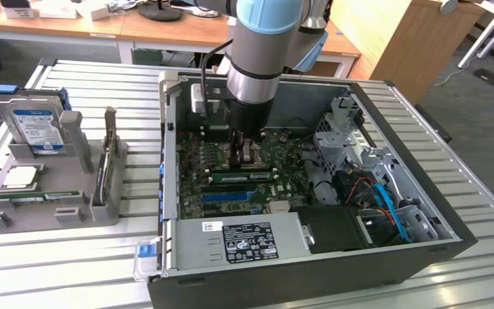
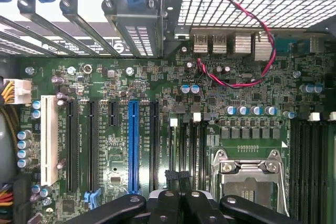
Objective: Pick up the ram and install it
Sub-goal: 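Press down the ram until it locks into place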
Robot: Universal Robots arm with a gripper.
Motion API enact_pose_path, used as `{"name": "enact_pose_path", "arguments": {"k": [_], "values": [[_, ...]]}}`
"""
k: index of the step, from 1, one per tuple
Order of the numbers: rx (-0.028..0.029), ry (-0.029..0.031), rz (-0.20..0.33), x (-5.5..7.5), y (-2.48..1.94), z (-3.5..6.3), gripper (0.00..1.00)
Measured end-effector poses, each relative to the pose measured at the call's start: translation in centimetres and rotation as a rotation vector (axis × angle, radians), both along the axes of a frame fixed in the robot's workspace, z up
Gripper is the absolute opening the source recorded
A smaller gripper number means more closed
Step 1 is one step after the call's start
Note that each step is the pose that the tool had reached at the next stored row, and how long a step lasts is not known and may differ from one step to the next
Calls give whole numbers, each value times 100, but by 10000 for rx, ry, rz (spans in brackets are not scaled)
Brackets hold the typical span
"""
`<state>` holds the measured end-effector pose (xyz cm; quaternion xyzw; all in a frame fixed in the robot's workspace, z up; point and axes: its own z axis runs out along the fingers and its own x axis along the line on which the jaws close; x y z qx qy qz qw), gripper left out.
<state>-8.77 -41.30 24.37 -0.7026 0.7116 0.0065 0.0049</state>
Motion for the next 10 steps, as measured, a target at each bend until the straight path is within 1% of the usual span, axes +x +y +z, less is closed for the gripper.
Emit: {"name": "enact_pose_path", "arguments": {"k": [3,8,10], "values": [[-2,0,0,0,0,25,11],[-2,-1,-1,1,0,26,11],[-5,2,1,24,0,28,11]]}}
